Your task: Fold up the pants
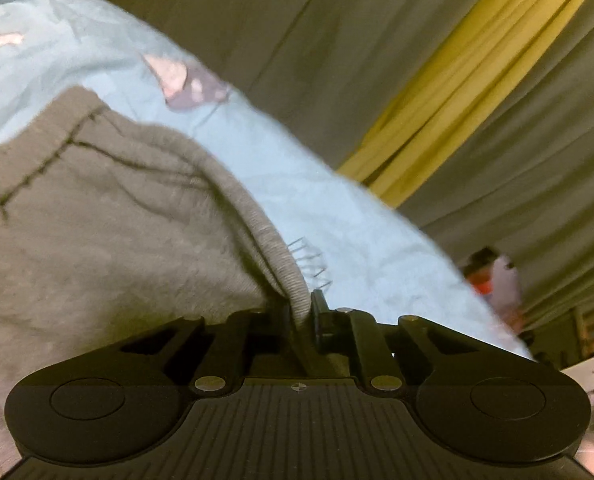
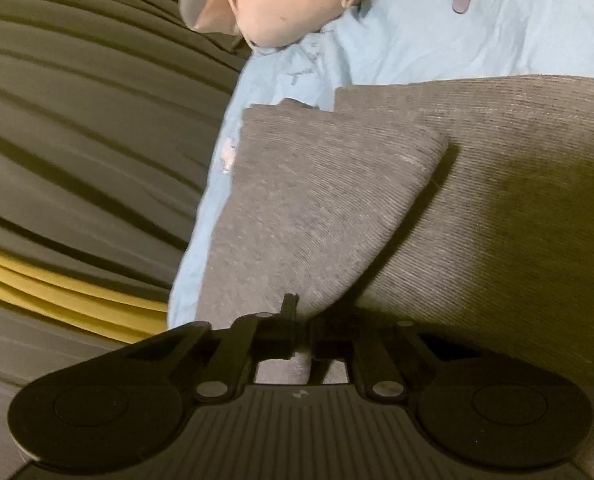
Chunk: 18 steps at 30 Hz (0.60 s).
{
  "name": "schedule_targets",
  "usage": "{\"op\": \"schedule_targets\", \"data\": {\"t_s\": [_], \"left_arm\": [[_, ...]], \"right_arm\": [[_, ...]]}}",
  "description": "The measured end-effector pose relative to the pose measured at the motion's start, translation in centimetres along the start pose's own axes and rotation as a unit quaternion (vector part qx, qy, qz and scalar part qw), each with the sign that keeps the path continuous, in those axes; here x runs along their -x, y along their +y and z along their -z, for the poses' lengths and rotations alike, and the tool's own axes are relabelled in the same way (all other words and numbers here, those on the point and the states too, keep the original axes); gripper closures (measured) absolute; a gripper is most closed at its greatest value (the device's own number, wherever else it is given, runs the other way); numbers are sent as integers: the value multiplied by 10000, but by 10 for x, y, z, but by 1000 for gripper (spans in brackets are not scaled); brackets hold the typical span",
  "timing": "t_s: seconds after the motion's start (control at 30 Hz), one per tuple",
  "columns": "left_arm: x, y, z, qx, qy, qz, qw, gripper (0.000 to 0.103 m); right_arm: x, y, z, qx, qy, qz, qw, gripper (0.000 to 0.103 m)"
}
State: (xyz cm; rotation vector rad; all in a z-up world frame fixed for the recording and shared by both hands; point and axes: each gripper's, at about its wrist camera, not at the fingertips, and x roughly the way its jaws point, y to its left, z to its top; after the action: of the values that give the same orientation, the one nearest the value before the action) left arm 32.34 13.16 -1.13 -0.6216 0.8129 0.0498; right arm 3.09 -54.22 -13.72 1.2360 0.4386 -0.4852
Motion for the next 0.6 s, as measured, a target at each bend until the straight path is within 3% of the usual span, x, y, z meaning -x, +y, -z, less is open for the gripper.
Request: {"op": "schedule_targets", "data": {"t_s": [0.17,0.23,0.33,0.4,0.5,0.6], "left_arm": [[92,4,3,-360,-565,706,9953,91],[140,19,20,-387,-825,1115,9896,91],[187,53,59,-323,-812,1352,9870,91],[201,82,91,-167,-572,1225,9907,91],[196,128,134,169,31,824,9965,90],[181,167,154,708,296,84,9970,90]], "right_arm": [[54,32,-13,538,-418,-418,9968,98],[87,36,-18,737,-583,-622,9936,98],[130,25,-18,1061,-703,-660,9897,98],[152,4,-13,1091,-620,-513,9908,98],[158,-34,-6,942,-265,95,9952,98],[142,-63,-2,647,184,737,9950,98]]}}
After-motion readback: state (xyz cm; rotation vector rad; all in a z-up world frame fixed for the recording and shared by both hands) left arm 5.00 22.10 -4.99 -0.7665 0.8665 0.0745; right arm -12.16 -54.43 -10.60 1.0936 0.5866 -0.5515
